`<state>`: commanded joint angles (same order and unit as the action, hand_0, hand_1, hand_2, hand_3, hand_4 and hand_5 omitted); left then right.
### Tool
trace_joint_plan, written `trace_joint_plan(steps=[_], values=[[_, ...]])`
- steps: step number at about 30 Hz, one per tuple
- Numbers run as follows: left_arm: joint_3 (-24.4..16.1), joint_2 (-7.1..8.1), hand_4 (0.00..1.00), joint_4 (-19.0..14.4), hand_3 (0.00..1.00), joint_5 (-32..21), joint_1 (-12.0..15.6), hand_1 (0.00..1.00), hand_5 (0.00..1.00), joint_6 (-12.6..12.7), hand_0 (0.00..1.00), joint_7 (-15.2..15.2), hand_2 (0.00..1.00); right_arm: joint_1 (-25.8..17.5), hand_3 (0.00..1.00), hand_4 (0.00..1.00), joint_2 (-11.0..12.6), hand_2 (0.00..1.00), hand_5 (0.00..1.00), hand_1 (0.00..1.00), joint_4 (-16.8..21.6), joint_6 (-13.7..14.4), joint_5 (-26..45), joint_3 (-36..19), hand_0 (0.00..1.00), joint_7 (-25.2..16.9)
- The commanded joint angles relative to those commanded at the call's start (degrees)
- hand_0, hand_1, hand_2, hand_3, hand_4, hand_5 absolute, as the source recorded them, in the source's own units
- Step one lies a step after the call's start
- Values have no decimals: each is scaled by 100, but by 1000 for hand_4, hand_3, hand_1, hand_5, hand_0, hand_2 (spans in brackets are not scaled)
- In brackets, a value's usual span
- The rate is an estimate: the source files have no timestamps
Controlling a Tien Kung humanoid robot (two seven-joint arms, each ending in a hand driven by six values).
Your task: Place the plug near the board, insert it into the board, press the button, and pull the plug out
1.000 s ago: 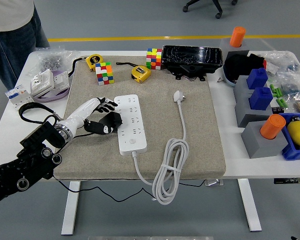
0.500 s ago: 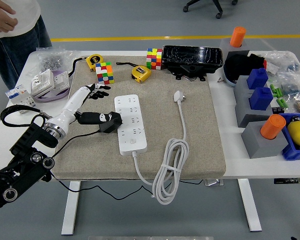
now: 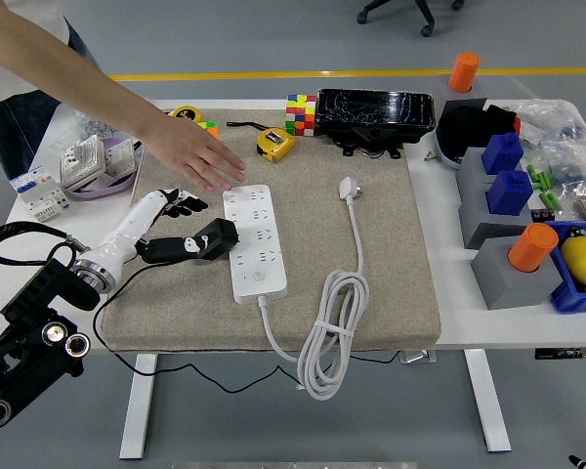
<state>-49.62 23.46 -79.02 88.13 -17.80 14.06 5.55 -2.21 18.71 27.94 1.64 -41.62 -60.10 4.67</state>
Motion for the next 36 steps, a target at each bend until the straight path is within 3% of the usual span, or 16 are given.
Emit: trace_joint_plan(steps=[12,36], values=[[206,-83,791,31,659,-187,-76,726,385,-313,731,239,732,-51,564,920,-49,668,516,675,-11,-2,16,1,671,0],[597,-290,785,-34,648,-271,-593,720,389,-468,726,300,716,-14,562,918,-44,668,515,675,-11,-4,30,-7,671,1]])
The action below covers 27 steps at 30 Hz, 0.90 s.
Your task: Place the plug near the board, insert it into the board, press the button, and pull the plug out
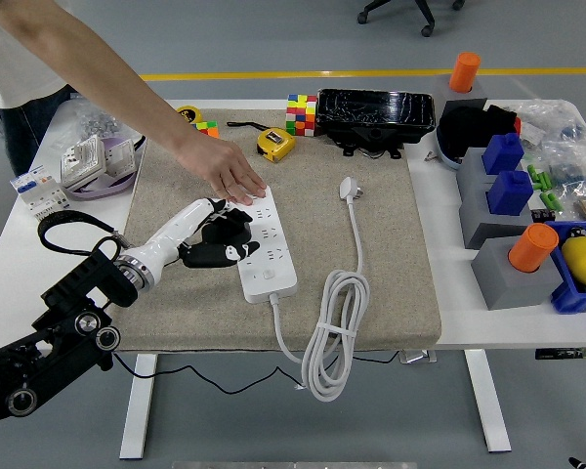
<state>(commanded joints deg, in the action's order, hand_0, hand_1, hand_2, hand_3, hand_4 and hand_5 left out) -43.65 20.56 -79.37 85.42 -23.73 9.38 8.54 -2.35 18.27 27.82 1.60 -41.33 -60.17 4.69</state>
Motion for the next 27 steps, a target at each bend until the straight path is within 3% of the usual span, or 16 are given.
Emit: trace_joint_plan(steps=[11,20,27], values=[[250,-138,786,60,642,-15,-303,713,391,-121,725,127,714,27,563,919,6,667,515,675,7,1,12,11,672,1],[382,-164,788,132,641,-109,-357,708,397,-119,721,121,705,12,563,918,5,668,515,675,1,-2,17,27,673,0],[211,-129,790,-64,635,-106,-297,706,399,-59,717,74,705,-1,563,919,22,668,514,675,6,3,5,11,672,-1]])
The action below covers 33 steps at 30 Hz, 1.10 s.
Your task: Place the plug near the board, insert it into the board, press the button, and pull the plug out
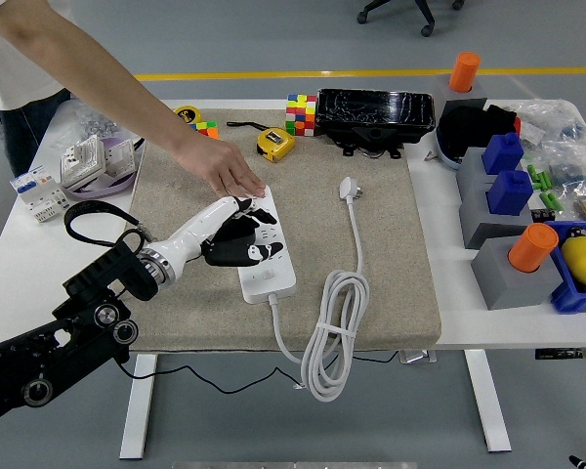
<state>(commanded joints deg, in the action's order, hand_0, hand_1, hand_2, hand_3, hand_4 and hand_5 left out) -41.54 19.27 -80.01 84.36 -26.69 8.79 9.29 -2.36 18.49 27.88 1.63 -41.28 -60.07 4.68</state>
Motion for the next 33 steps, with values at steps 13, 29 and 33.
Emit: trace_joint_plan(steps=[13,29,33], values=[[-534,230,808,-937,636,222,256,386,338,-695,279,994,473,-31,563,918,-6,668,514,675,1,-6,-13,24,671,6],[-223,238,595,-1154,903,147,36,61,2,-2152,106,2487,162,-36,563,918,17,668,515,675,8,-10,-13,30,671,13],[-108,210,595,-1106,903,108,-46,61,2,-2156,106,2514,162,-32,563,918,18,668,515,675,5,-11,-9,25,671,13]])
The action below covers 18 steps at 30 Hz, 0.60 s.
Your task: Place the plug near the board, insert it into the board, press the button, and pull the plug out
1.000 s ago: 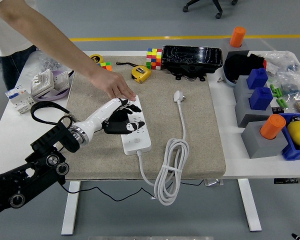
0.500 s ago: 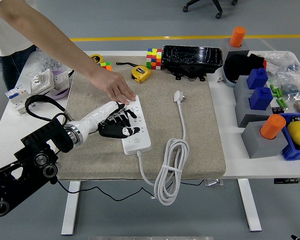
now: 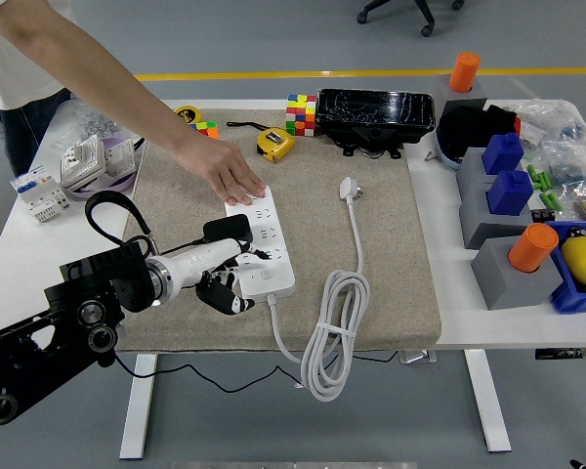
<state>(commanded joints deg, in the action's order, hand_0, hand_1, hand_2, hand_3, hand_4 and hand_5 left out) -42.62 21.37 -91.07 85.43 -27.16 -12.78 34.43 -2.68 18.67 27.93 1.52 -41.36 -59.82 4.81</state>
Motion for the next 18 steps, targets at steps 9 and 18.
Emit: trace_joint_plan(steps=[9,18], values=[[111,-34,567,104,888,-162,-74,63,2,-121,104,111,164,5,563,917,5,668,515,675,-4,0,2,6,671,-2],[263,-113,581,405,882,-180,-170,64,2,-157,103,185,165,20,563,918,16,668,514,676,3,3,5,8,671,-4]])
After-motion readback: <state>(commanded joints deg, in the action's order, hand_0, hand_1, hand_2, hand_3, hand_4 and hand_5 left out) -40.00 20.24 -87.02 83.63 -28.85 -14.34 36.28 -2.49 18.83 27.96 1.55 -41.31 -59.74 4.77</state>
